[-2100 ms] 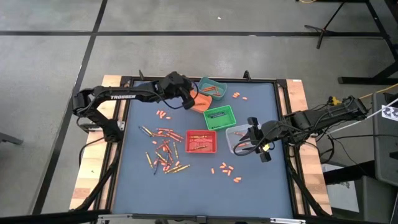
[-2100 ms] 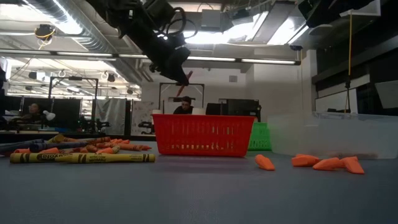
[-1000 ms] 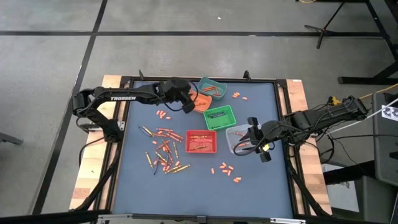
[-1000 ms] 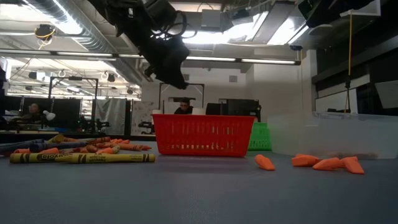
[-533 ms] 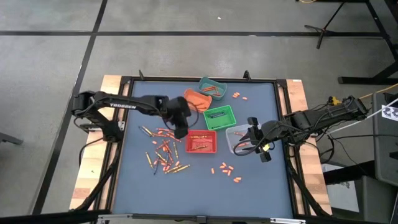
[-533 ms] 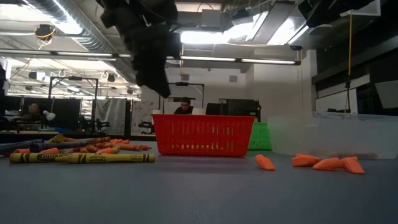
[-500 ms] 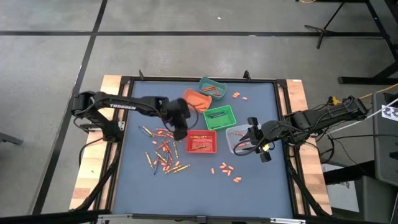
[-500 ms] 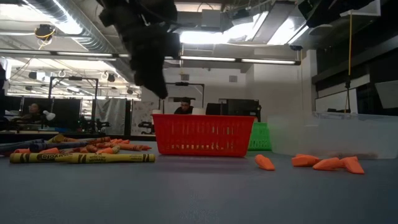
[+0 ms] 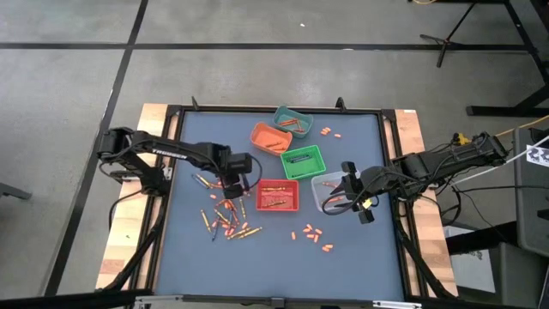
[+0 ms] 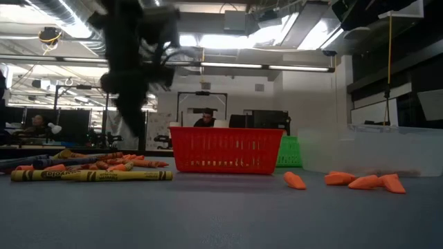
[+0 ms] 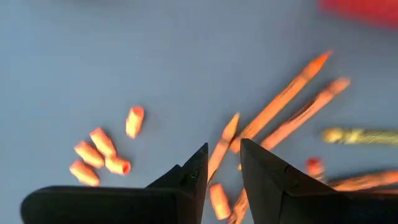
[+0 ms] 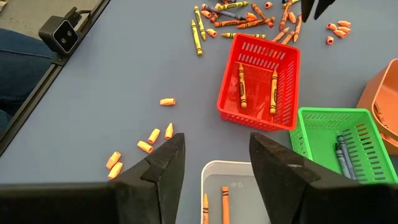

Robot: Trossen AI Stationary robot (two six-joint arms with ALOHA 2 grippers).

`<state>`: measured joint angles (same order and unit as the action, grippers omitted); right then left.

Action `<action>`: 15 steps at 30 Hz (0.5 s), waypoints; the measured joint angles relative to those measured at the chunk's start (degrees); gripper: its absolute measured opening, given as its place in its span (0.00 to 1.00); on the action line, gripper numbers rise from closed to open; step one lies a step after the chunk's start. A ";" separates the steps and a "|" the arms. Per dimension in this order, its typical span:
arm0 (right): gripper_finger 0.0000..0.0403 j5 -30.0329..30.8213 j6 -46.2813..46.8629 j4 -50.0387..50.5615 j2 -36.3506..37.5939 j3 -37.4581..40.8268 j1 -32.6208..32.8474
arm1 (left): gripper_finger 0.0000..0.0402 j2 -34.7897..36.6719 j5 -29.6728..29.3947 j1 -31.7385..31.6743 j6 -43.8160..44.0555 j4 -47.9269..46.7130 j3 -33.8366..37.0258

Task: Sort crayons
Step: Put the light orange crayon into the transparent bin

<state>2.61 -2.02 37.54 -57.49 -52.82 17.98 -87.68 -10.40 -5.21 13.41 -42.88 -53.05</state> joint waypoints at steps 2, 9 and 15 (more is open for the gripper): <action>0.45 0.00 0.00 0.00 0.00 -0.01 0.01 | 0.20 -0.02 -0.02 -0.50 0.04 0.30 2.53; 0.45 0.00 0.00 -0.04 0.00 0.00 0.00 | 0.20 -0.04 4.18 -2.78 0.09 5.63 9.30; 0.45 0.00 0.00 -0.11 0.00 -0.02 0.01 | 0.20 0.26 5.90 -4.42 0.07 10.38 12.85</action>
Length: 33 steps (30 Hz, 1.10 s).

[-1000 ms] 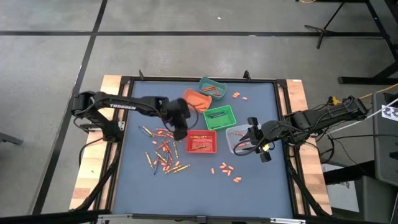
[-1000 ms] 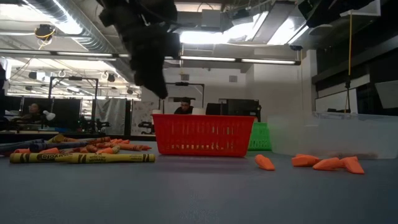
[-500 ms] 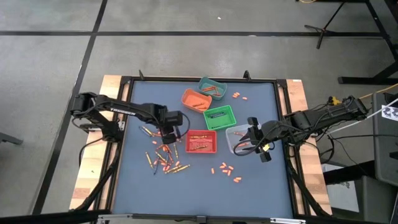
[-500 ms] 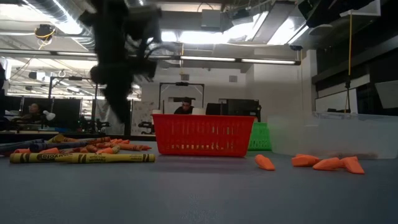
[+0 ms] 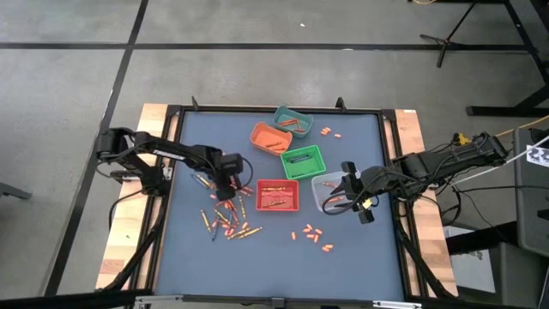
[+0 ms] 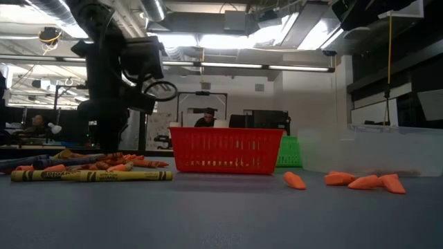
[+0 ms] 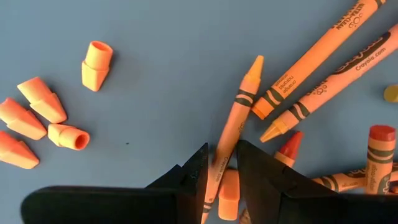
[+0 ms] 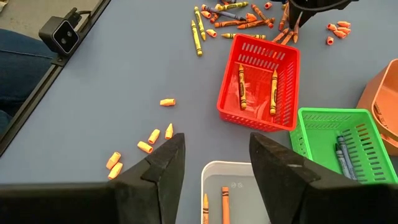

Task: Sort crayons
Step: Put the light orange crayon into the transparent bin

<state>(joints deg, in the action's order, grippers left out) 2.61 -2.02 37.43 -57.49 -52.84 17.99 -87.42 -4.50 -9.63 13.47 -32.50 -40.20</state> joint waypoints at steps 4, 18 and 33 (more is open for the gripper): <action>0.45 0.00 0.00 0.00 0.00 0.00 -0.01 | 0.19 0.00 0.34 -0.69 -0.04 0.54 0.50; 0.45 0.00 0.02 -0.01 0.00 0.02 0.01 | 0.02 -0.11 -0.54 -0.80 0.02 2.35 0.61; 0.45 0.00 0.02 -0.06 0.00 0.02 0.00 | 0.01 -0.59 -1.52 -0.88 -1.91 -3.04 -8.45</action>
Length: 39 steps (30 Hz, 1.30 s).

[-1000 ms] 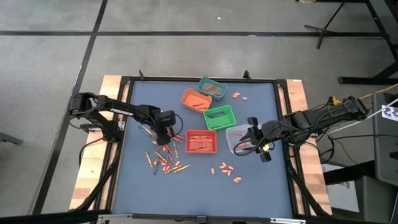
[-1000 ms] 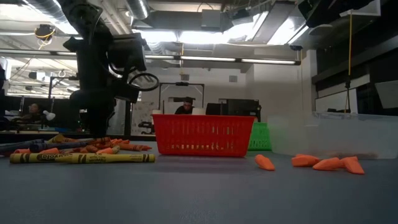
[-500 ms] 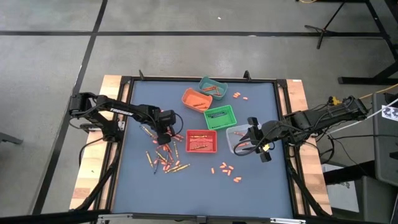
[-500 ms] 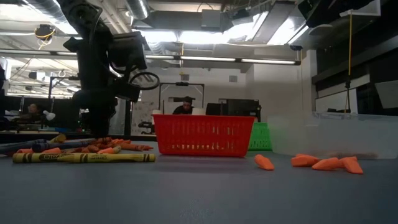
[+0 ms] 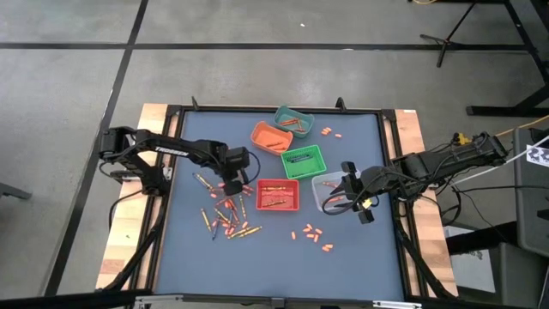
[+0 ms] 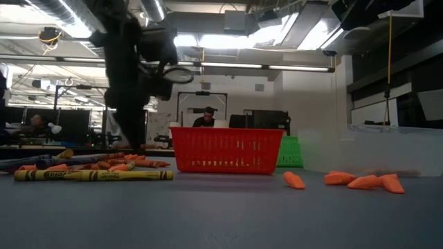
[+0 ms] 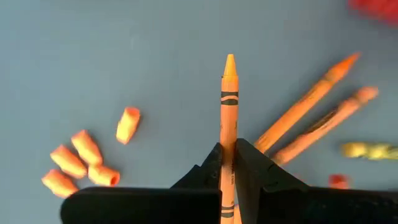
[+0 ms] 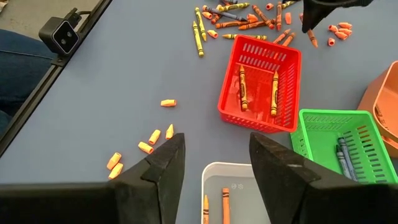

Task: Sort crayons
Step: Put the light orange crayon into the transparent bin

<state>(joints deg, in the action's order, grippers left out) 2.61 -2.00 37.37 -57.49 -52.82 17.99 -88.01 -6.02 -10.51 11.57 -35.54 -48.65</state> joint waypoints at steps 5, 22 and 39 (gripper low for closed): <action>0.45 0.00 0.00 -0.02 0.00 0.00 0.01 | 0.02 0.04 0.15 -0.06 -0.11 1.02 -3.81; 0.45 0.04 -0.30 -5.20 0.00 0.00 0.01 | 0.02 0.20 0.65 3.65 -3.59 36.04 -7.03; 0.45 10.69 -13.61 -27.03 0.00 0.00 0.01 | 0.02 0.22 0.78 12.89 -19.18 63.76 -7.09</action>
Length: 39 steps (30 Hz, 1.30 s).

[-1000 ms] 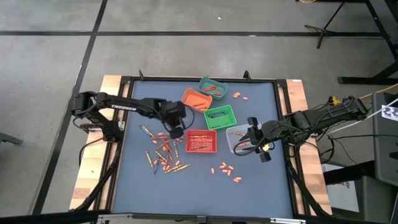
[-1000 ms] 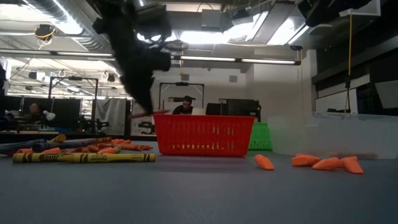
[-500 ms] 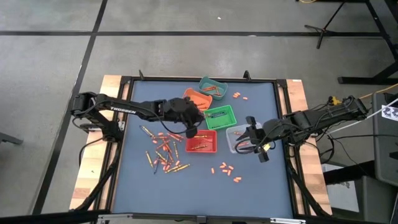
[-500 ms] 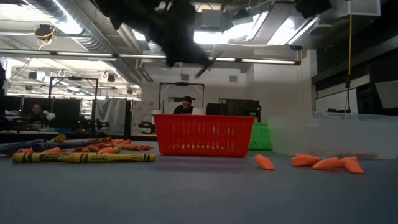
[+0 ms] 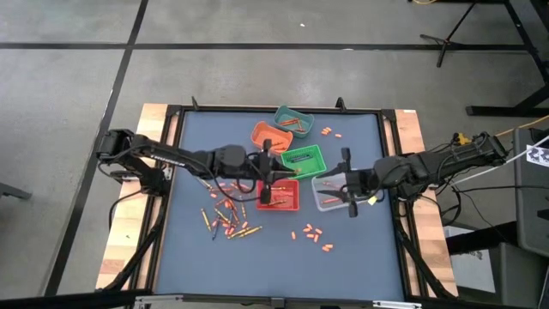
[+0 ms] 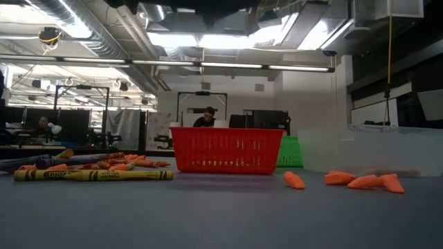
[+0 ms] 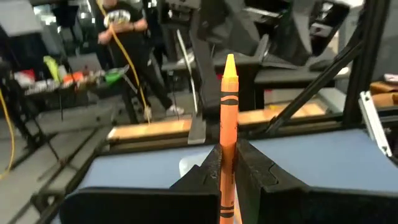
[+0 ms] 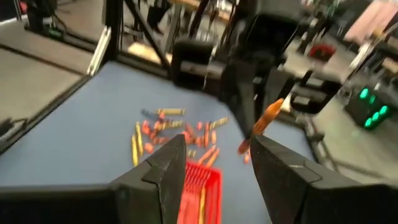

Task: Sort crayons
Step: Put the light orange crayon into the transparent bin

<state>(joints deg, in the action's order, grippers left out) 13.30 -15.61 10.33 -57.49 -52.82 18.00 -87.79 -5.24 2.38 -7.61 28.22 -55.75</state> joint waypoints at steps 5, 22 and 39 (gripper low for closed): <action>0.45 -0.35 -2.94 -6.51 -0.68 0.00 0.00 | 0.02 0.02 -0.05 1.49 -2.32 3.69 0.00; 0.45 6.09 -5.98 -31.74 -13.84 0.00 -0.02 | 0.02 0.07 -0.01 3.84 -6.52 8.62 0.00; 0.17 6.09 -5.91 -32.61 -15.54 0.00 -0.04 | 0.02 0.07 0.05 3.82 -6.50 8.06 0.00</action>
<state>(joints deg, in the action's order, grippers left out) 19.40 -21.52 -22.27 -73.03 -52.82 17.96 -87.72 -5.19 6.20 -14.11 36.28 -55.75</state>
